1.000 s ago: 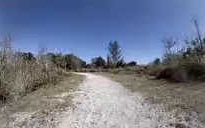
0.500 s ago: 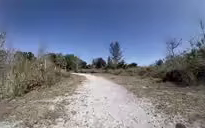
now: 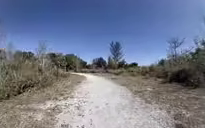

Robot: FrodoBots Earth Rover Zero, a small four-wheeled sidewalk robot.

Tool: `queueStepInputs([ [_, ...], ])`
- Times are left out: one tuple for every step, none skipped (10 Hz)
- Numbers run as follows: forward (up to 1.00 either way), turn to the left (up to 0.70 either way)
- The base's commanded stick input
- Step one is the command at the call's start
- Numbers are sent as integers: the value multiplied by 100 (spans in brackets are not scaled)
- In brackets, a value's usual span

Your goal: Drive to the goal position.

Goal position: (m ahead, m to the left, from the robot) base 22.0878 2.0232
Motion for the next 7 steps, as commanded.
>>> queueStepInputs([
  [70,4],
  [70,4],
  [70,4],
  [70,4],
  [70,4],
  [70,4],
  [70,5],
])
